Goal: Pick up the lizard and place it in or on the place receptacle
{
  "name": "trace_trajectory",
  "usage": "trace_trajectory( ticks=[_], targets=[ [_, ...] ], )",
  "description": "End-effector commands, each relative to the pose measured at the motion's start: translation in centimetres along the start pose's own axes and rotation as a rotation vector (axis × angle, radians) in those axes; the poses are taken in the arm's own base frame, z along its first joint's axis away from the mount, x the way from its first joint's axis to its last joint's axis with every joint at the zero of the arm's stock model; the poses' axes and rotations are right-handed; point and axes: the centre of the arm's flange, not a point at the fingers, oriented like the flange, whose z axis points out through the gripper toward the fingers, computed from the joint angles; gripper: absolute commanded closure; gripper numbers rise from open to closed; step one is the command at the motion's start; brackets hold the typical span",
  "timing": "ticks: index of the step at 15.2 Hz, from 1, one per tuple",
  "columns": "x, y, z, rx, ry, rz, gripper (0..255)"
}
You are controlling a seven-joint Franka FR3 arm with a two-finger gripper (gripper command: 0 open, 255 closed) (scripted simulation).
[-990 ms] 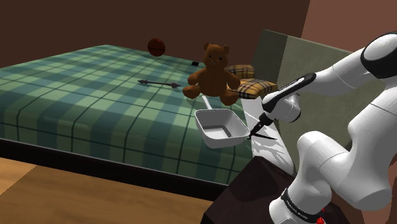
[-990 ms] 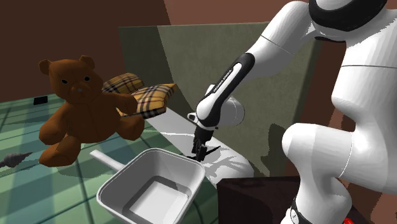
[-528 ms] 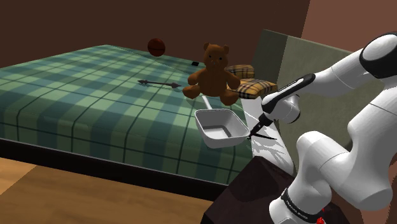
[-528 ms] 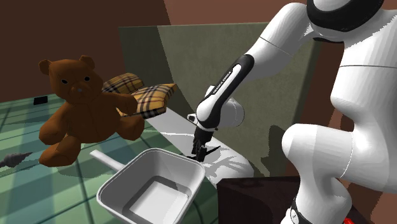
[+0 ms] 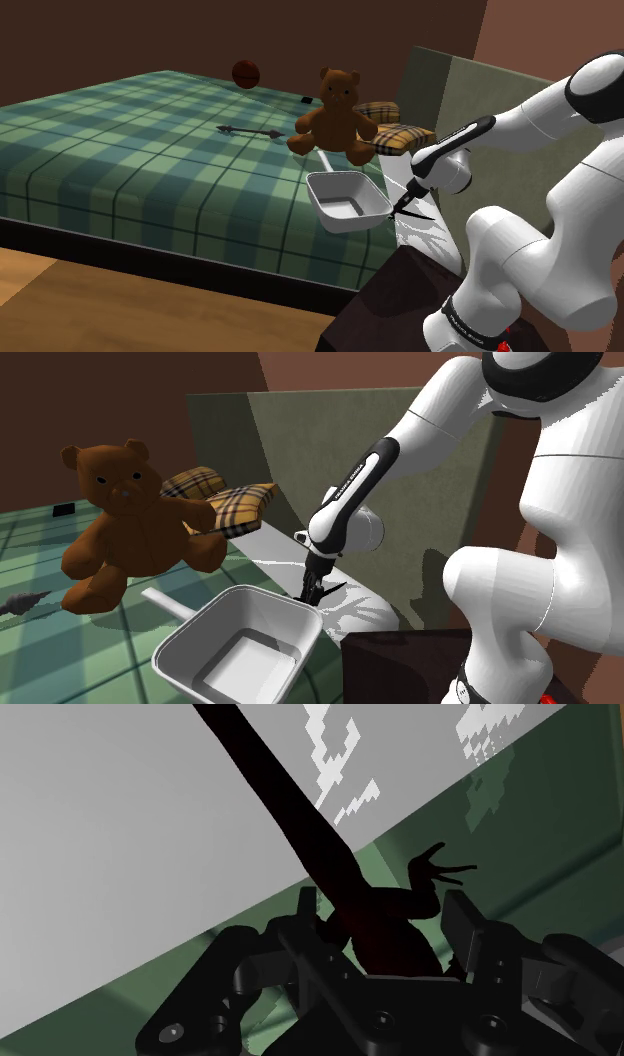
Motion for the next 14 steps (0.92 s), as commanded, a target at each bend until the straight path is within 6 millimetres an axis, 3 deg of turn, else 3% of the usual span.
trace_trajectory(
  ticks=[1, 3, 14],
  targets=[
    [0.0, 0.0, 0.0, 0.000, 0.000, 0.000, 255],
    [0.0, 0.0, 0.0, 0.000, 0.000, 0.000, 255],
    [1.8, -0.6, -5.5, 0.000, 0.000, 0.000, 255]
  ],
)
